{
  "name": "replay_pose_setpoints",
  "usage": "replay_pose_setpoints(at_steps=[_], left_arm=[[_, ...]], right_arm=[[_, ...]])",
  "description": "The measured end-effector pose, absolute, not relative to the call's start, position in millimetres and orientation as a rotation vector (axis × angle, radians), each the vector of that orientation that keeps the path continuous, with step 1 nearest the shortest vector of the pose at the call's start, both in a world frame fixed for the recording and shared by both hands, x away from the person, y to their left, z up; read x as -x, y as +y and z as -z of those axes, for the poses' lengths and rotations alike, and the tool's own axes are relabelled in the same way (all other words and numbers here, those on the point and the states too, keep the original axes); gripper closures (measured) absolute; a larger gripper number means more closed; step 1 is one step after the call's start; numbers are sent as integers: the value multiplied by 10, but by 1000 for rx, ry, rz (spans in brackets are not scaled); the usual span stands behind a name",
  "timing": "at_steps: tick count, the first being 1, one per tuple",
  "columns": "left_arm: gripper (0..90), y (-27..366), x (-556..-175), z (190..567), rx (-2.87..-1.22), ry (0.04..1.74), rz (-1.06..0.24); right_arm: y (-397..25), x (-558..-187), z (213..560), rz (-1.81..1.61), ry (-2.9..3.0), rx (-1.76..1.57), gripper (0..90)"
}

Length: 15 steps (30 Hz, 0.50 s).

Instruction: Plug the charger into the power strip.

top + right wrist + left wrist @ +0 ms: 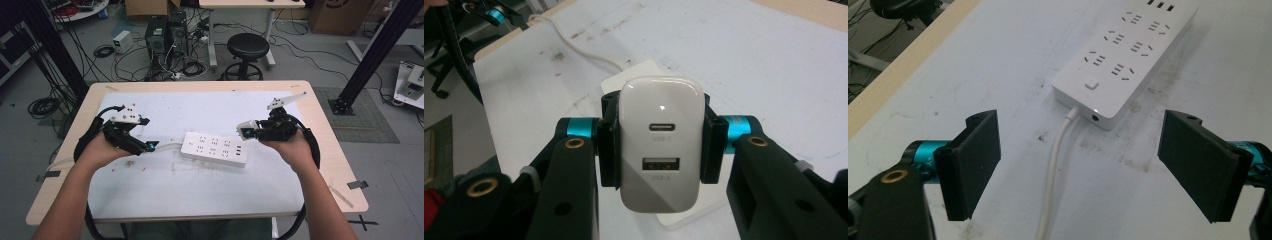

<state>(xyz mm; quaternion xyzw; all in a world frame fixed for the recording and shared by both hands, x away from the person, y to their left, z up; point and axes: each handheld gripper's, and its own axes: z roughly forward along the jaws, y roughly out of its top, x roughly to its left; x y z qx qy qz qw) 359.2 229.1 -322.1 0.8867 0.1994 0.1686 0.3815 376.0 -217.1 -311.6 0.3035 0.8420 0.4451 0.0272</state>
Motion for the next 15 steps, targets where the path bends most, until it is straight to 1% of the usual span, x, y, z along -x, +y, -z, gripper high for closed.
replay_pose_setpoints(at_steps=[15], left_arm=[[173, 2425, -3596, 3281, -2264, 545, -452]], right_arm=[[-1894, -4133, 3138, -1117, 2793, -842, 633]])
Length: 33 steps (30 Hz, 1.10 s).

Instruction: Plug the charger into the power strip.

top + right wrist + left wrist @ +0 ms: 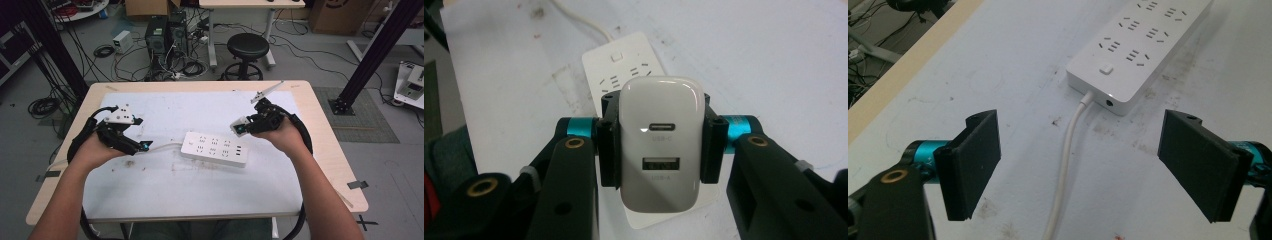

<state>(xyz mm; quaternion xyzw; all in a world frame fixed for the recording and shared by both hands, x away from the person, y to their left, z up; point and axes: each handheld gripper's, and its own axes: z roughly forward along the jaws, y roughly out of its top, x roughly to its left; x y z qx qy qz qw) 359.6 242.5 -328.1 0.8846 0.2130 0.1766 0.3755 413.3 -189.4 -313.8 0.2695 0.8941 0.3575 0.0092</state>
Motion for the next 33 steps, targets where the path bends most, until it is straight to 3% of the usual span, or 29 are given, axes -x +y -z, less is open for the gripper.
replay_pose_setpoints(at_steps=[18, 33], left_arm=[[174, 2538, -3603, 3396, -2272, 569, -454], [173, 2530, -3608, 3455, -2302, 554, -455]], right_arm=[[-1312, -4481, 3431, -622, 3061, -537, 634], [-1198, -4521, 3573, -431, 3088, -429, 634]])
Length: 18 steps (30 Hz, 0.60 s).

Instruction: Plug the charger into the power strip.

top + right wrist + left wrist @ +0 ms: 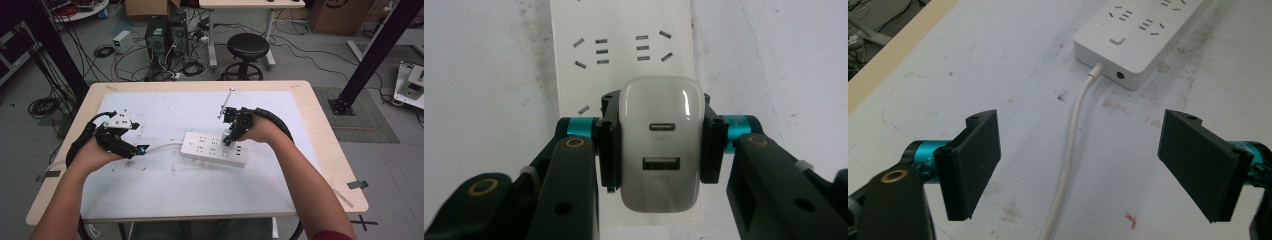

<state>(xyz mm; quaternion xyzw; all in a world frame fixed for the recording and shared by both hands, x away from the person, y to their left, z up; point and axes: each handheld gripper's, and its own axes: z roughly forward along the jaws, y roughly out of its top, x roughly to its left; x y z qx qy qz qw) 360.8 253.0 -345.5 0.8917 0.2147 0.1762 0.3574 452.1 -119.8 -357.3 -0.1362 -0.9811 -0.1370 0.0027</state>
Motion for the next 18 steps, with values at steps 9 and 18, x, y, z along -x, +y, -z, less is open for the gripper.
replay_pose_setpoints(at_steps=[9, 18], left_arm=[[173, 2505, -3631, 3456, -2317, 576, -450], [173, 2501, -3615, 3423, -2322, 571, -448]], right_arm=[[-1067, -4496, 3586, 332, -3140, 328, 636], [-1026, -4483, 3657, 279, -3152, 312, 638]])
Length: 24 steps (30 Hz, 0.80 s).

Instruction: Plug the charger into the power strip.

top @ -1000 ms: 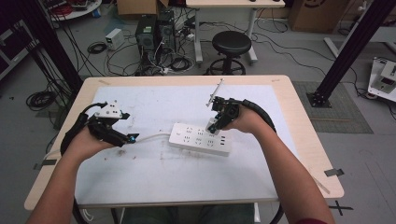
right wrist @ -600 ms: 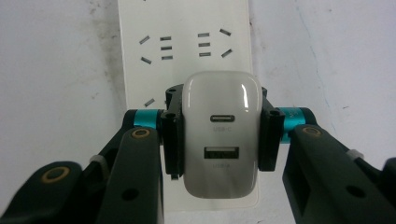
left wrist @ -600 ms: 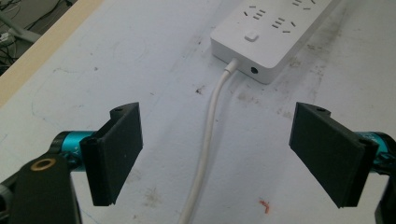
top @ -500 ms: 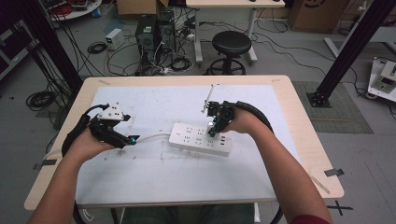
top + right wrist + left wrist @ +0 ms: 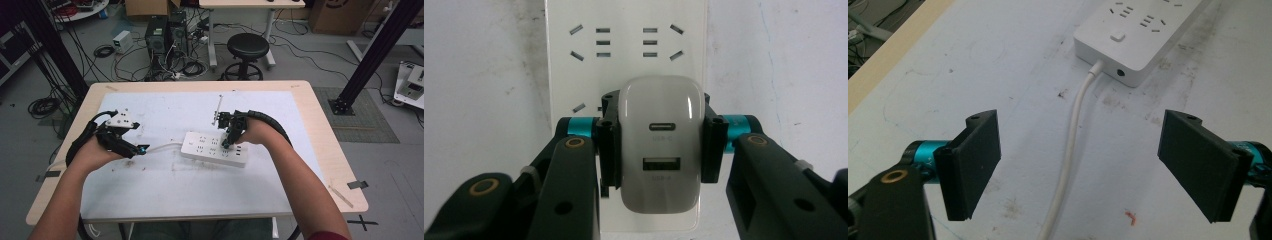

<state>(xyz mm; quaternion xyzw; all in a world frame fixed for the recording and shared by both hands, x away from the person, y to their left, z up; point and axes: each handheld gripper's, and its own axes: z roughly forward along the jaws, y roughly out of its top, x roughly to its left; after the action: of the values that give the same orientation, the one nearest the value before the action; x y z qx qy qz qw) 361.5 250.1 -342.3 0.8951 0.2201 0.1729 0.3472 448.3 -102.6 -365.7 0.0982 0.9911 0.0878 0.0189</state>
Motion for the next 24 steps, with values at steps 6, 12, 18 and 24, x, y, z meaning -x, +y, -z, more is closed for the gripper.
replay_pose_setpoints(at_steps=[6, 12, 18, 24], left_arm=[[173, 2494, -3608, 3406, -2320, 571, -465], [173, 2504, -3599, 3402, -2318, 570, -461], [173, 2443, -3608, 3422, -2326, 548, -463], [173, 2395, -3612, 3445, -2342, 534, -456]], right_arm=[[-1060, -4534, 3666, -299, 3098, -369, 638], [-1037, -4464, 3666, -280, 3066, -354, 639], [-1027, -4460, 3675, -276, 3061, -360, 639], [-986, -4453, 3703, -248, 3053, -370, 639]])
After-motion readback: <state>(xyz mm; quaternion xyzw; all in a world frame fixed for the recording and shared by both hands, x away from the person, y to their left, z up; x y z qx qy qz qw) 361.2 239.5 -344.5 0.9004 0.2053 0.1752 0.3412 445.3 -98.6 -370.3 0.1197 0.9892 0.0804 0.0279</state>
